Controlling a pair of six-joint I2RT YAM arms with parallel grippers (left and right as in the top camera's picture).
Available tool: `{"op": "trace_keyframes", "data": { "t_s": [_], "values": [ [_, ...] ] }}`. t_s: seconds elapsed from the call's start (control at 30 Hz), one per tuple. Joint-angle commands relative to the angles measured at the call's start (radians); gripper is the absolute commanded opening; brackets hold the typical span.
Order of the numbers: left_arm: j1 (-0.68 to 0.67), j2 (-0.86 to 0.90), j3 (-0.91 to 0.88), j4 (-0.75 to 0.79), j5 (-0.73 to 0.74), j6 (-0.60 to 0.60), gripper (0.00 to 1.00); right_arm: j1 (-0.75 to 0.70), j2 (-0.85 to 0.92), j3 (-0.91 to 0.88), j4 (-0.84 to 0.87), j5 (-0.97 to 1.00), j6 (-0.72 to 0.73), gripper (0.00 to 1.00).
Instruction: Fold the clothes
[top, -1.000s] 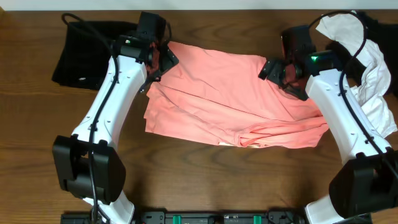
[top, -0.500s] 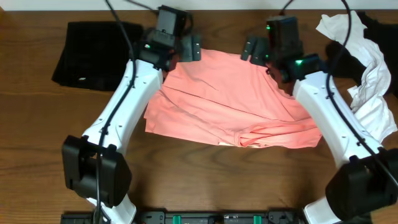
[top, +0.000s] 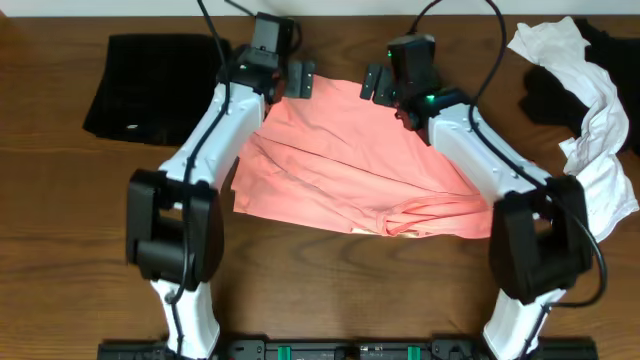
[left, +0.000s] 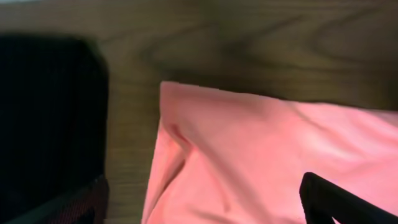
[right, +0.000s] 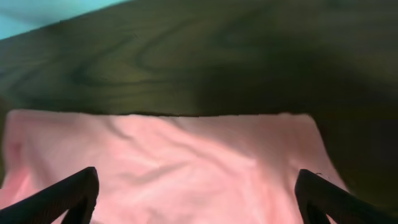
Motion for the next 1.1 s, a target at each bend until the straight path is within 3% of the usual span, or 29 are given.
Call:
{"op": "trace_keyframes", "data": {
  "t_s": [0.0,0.07,0.13,0.2,0.5,0.67,0.83,1.07],
  "values": [
    [0.028,0.027,0.023,0.005,-0.069,-0.299,0.98,0.004,0.024,0.008,-0.008,0.134,0.268,0.96],
    [0.040,0.035,0.023,-0.043,-0.128,-0.579,0.98,0.004,0.028,0.008,-0.022,0.184,0.410,0.99],
    [0.047,0.035,0.023,-0.077,-0.121,-0.762,0.98,0.004,0.029,0.008,-0.024,0.191,0.494,0.99],
    [0.047,0.034,0.023,-0.081,-0.071,-0.861,0.98,0.005,0.027,0.008,-0.024,0.188,0.516,0.99],
    [0.046,0.034,0.023,-0.143,0.262,-0.885,0.98,0.008,0.026,0.008,-0.126,0.046,0.512,0.99],
    [0.048,0.034,0.023,-0.192,0.233,-0.843,0.98,0.008,0.026,0.008,-0.106,0.024,0.514,0.99],
    [0.056,0.034,0.023,-0.157,0.156,-1.019,0.98,0.002,0.026,0.009,-0.061,-0.008,0.596,0.99],
    [0.074,0.034,0.023,-0.064,0.019,-1.355,0.98,-0.027,0.026,0.009,0.022,0.016,0.731,0.99]
  ]
}}
